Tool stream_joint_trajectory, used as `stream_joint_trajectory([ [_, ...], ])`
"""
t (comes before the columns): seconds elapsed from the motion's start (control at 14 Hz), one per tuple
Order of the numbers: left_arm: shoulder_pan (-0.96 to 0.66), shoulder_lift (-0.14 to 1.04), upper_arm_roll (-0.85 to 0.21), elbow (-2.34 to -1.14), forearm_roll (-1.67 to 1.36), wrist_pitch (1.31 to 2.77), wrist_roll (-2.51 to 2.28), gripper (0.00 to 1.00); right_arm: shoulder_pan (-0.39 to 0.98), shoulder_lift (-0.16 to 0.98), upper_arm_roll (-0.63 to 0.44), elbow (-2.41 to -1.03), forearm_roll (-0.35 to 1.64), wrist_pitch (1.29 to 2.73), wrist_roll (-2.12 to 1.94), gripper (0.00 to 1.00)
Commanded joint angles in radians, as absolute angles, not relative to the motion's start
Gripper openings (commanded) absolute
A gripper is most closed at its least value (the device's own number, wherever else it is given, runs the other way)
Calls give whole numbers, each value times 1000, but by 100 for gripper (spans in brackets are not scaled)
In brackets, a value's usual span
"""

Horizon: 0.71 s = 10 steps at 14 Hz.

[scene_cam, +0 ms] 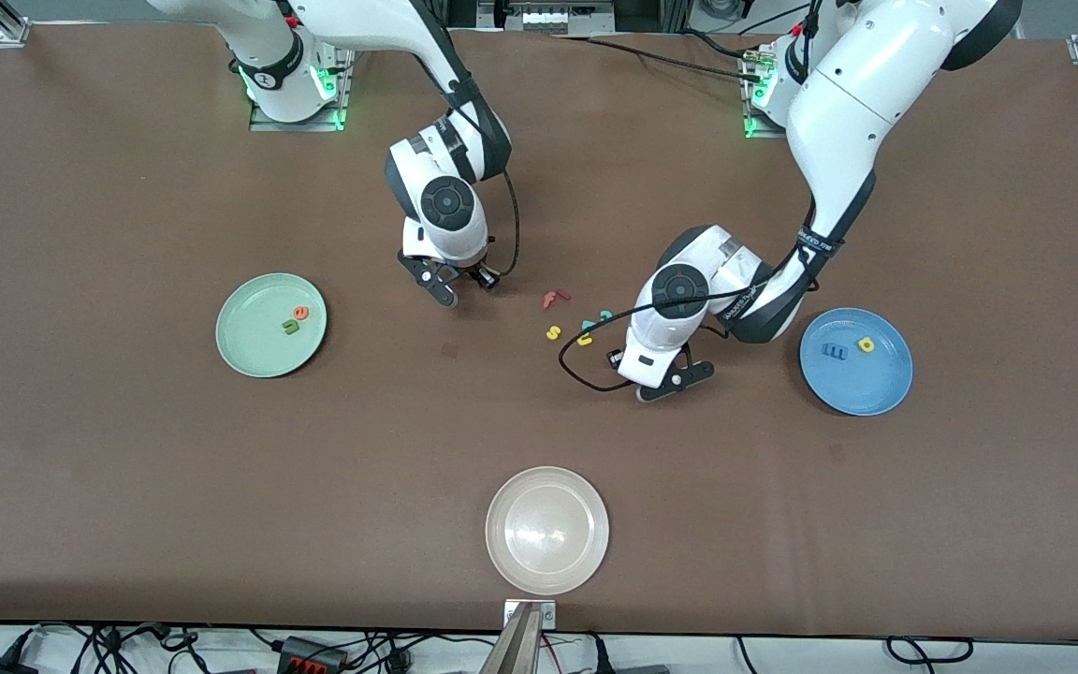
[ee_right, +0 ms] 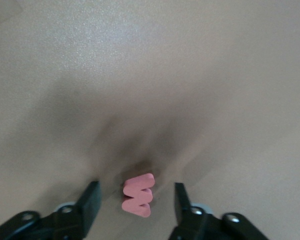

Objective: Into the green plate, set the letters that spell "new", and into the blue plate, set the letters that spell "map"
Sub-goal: 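Grasp the pink letter with the right gripper while the left gripper lifts teal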

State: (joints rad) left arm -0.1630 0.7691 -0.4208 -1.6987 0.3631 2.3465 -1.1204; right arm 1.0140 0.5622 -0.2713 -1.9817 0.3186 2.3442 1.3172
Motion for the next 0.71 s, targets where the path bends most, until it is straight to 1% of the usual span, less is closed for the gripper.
stream_joint_trajectory([
  [0.0, -152, 776, -416, -1689, 394, 2319, -996, 39, 1037, 546, -281, -1997, 336, 2352, 1338, 55],
  [0.28, -152, 778, -416, -1690, 391, 2319, -970, 35, 1051, 542, -282, -2012, 334, 2365, 1336, 55],
  [0.43, -150, 778, -416, -1689, 391, 2319, -968, 25, 1058, 534, -284, -2043, 334, 2408, 1336, 55],
  [0.5, -150, 778, -414, -1689, 391, 2321, -968, 19, 1060, 534, -284, -2049, 334, 2414, 1335, 55],
  [0.64, -147, 776, -414, -1689, 391, 2319, -966, 14, 1060, 534, -285, -2049, 334, 2416, 1333, 53],
])
